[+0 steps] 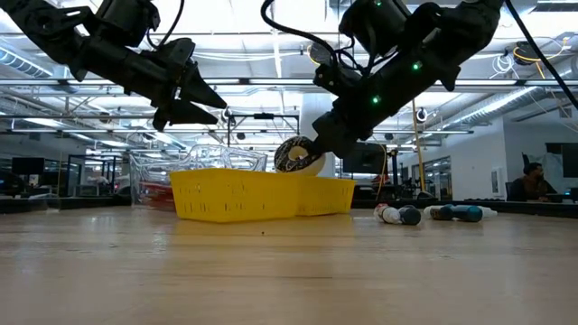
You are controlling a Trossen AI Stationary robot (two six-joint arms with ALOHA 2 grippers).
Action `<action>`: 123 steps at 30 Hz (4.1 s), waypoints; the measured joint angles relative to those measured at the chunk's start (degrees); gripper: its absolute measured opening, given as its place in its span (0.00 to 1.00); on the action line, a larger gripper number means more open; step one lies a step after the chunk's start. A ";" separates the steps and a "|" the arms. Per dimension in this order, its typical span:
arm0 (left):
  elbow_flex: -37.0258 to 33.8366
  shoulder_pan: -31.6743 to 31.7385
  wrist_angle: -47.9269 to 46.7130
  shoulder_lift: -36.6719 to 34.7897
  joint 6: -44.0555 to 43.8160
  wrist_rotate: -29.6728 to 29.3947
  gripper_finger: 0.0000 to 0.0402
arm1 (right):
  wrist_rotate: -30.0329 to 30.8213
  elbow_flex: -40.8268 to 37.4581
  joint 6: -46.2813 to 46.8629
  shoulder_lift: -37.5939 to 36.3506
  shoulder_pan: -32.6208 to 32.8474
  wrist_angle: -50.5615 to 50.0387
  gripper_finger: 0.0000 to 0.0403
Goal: Pick & Place Food Item
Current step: Put the black donut into the top yellow bin, then put the purple food coloring bottle into the bottom yellow bin
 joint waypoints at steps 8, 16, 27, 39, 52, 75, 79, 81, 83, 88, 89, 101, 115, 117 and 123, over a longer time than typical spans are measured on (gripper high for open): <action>0.00 -0.02 0.00 0.00 0.02 -1.00 0.58 | -0.30 0.00 0.00 1.10 -0.02 -0.90 0.01; 0.00 0.00 0.00 0.00 0.13 -1.03 0.58 | -4.66 0.02 -0.03 2.54 -0.05 -0.75 0.03; 0.00 -0.01 0.00 0.00 0.12 -1.01 0.58 | -4.81 0.02 -1.36 2.54 -0.13 -0.02 0.23; 0.00 0.00 -0.02 0.00 0.02 -1.00 0.58 | -4.79 0.07 0.06 -5.26 0.30 -4.01 0.42; 0.00 -0.02 -0.61 0.01 0.02 -1.00 0.58 | -11.24 0.07 21.92 -27.98 4.01 -51.08 0.40; 0.00 -0.02 -0.46 0.00 -0.81 -1.44 0.58 | -26.20 -21.45 17.93 -30.08 -2.43 -47.10 0.40; 0.00 -0.02 -0.48 0.00 -0.81 -1.46 0.58 | -26.73 -23.70 17.27 -30.25 -4.17 -43.54 0.39; 0.00 -0.02 -0.49 0.00 -0.81 -1.44 0.58 | -27.31 -24.04 17.24 -30.25 -4.93 -43.39 0.36; 0.00 -0.02 -0.50 0.00 -0.81 -1.46 0.58 | -27.72 -24.06 17.20 -30.22 -5.34 -43.34 0.32; 0.00 -0.02 -0.48 0.00 -0.93 -1.44 0.58 | -27.60 -24.00 16.02 -30.19 -5.38 -43.10 0.16; 0.00 -0.02 -0.48 0.00 -1.36 -1.41 0.58 | -27.41 -23.76 15.99 -30.18 -5.38 -43.14 0.13; 0.00 -3.13 2.80 0.02 -10.80 0.35 0.58 | -18.88 -15.41 11.45 -31.54 -2.92 -43.14 0.17; 4.45 -15.83 24.70 17.84 -13.74 -1.51 0.58 | -12.58 -12.02 -9.77 -27.81 4.60 -12.92 0.14; 8.16 -16.51 24.85 22.28 -14.25 -0.51 0.58 | -11.35 -12.04 -13.26 -26.18 5.51 -9.80 0.14; 19.05 -16.62 22.05 32.04 -12.67 3.39 0.58 | -4.78 -8.78 -19.27 -20.74 7.87 -6.30 0.14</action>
